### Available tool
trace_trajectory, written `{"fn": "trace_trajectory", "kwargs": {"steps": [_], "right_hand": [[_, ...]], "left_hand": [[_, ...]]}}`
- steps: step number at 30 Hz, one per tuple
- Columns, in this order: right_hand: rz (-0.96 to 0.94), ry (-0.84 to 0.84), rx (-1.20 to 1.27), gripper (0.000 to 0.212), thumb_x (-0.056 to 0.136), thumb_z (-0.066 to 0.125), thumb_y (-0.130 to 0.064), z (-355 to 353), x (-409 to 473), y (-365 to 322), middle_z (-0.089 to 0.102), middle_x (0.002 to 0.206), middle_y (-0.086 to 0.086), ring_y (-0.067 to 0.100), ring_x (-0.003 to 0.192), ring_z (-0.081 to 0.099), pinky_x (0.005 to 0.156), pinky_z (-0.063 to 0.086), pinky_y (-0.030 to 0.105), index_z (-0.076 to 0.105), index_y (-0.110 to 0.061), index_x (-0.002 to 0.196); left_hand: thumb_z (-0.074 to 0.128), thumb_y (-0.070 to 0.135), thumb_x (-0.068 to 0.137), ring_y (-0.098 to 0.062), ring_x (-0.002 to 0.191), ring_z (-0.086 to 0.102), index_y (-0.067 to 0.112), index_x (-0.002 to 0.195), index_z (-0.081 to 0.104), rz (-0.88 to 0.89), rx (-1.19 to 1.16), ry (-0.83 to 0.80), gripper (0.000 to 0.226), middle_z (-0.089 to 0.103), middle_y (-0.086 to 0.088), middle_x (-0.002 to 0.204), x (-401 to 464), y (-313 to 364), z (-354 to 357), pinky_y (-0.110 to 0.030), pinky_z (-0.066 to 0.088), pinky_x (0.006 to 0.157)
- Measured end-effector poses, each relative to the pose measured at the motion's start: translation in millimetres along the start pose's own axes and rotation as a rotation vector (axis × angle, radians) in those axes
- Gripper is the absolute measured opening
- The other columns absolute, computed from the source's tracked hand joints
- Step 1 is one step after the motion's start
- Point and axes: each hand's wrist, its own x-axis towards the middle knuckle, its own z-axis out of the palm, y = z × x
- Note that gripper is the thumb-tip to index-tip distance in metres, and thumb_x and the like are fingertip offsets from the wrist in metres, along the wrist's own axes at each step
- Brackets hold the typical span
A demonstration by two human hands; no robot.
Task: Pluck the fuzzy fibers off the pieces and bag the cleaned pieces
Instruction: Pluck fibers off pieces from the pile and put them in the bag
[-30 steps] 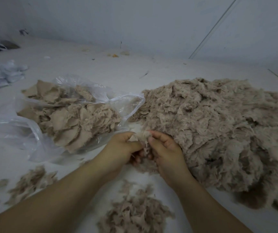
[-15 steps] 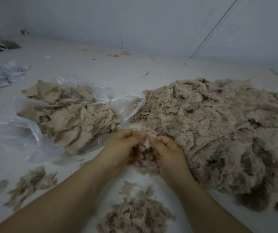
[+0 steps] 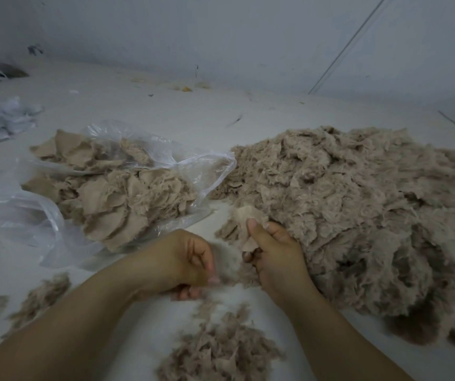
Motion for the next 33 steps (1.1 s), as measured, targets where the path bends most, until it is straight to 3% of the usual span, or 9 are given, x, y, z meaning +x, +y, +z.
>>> {"fn": "trace_trajectory", "kwargs": {"steps": [3, 5, 7, 11, 15, 21, 25, 28, 33], "right_hand": [[-0.029, -0.024, -0.063, 0.027, 0.091, 0.071, -0.029, 3, -3, -5, 0.067, 0.074, 0.016, 0.032, 0.064, 0.059, 0.058, 0.054, 0.035, 0.067, -0.007, 0.075], [-0.04, -0.069, -0.093, 0.036, 0.092, 0.069, -0.028, 6, -6, -8, 0.066, 0.085, 0.034, 0.052, 0.074, 0.059, 0.071, 0.056, 0.055, 0.065, 0.007, 0.085], [-0.044, -0.089, -0.111, 0.038, 0.09, 0.07, -0.03, 7, -10, -13, 0.062, 0.088, 0.04, 0.051, 0.076, 0.058, 0.074, 0.053, 0.06, 0.066, 0.007, 0.085], [-0.037, -0.118, -0.102, 0.039, 0.095, 0.064, -0.027, 7, -11, -14, 0.063, 0.087, 0.039, 0.043, 0.077, 0.059, 0.073, 0.052, 0.059, 0.064, 0.012, 0.093], [-0.019, -0.069, -0.043, 0.043, 0.097, 0.06, -0.033, 7, -8, -11, 0.062, 0.093, 0.042, 0.054, 0.084, 0.061, 0.084, 0.053, 0.061, 0.064, 0.011, 0.099], [0.006, -0.006, -0.077, 0.042, 0.099, 0.053, -0.044, 5, -4, -7, 0.074, 0.101, 0.02, 0.039, 0.1, 0.069, 0.093, 0.054, 0.053, 0.074, -0.009, 0.102], [0.017, -0.063, -0.114, 0.058, 0.087, 0.06, -0.061, 6, -4, -11, 0.074, 0.094, 0.017, 0.038, 0.081, 0.068, 0.07, 0.055, 0.041, 0.073, -0.005, 0.098], [-0.05, -0.112, -0.169, 0.033, 0.092, 0.067, -0.039, 6, -6, -11, 0.058, 0.065, 0.005, 0.015, 0.059, 0.051, 0.054, 0.048, 0.026, 0.072, -0.011, 0.074], [-0.028, -0.08, -0.116, 0.046, 0.101, 0.054, -0.029, 7, -6, -10, 0.036, 0.052, -0.004, 0.011, 0.05, 0.04, 0.047, 0.043, 0.021, 0.064, -0.022, 0.057]], "left_hand": [[0.076, 0.027, 0.085, -0.019, 0.049, 0.064, 0.005, 0.086, 0.076, -0.023, 0.135, -0.204, 0.022, 0.071, -0.018, 0.068, -10, 10, -6, -0.023, 0.05, 0.044], [0.074, 0.048, 0.08, -0.019, 0.041, 0.061, 0.01, 0.084, 0.076, -0.015, 0.183, -0.04, 0.039, 0.07, -0.018, 0.066, -6, 17, 0, -0.021, 0.04, 0.038], [0.07, 0.055, 0.072, -0.018, 0.03, 0.047, 0.01, 0.075, 0.071, 0.033, 0.088, 0.239, 0.045, 0.07, -0.015, 0.068, 6, 21, 10, -0.019, 0.027, 0.036], [0.069, 0.023, 0.088, -0.015, 0.03, 0.042, 0.002, 0.077, 0.062, 0.112, -0.166, 0.445, 0.025, 0.063, -0.008, 0.056, 27, 21, 33, -0.018, 0.024, 0.033], [0.066, 0.011, 0.091, -0.016, 0.031, 0.041, 0.014, 0.062, 0.061, 0.068, -0.243, 0.306, 0.029, 0.055, -0.009, 0.051, 25, 19, 35, -0.018, 0.025, 0.033], [0.062, 0.008, 0.09, -0.016, 0.028, 0.035, 0.01, 0.059, 0.059, 0.03, -0.393, 0.269, 0.031, 0.047, -0.011, 0.049, 23, 19, 27, -0.016, 0.021, 0.033], [0.059, 0.012, 0.093, -0.017, 0.028, 0.035, 0.002, 0.07, 0.06, 0.034, -0.428, 0.274, 0.025, 0.046, -0.012, 0.048, 24, 17, 26, -0.015, 0.021, 0.033], [0.062, 0.013, 0.092, -0.017, 0.028, 0.032, 0.007, 0.062, 0.061, 0.075, -0.389, 0.39, 0.03, 0.044, -0.011, 0.046, 25, 16, 21, -0.014, 0.021, 0.035], [0.066, 0.001, 0.086, -0.014, 0.028, 0.034, 0.004, 0.056, 0.054, 0.247, -0.211, 0.745, 0.033, 0.047, -0.005, 0.04, 29, 29, -2, -0.014, 0.024, 0.033]]}}
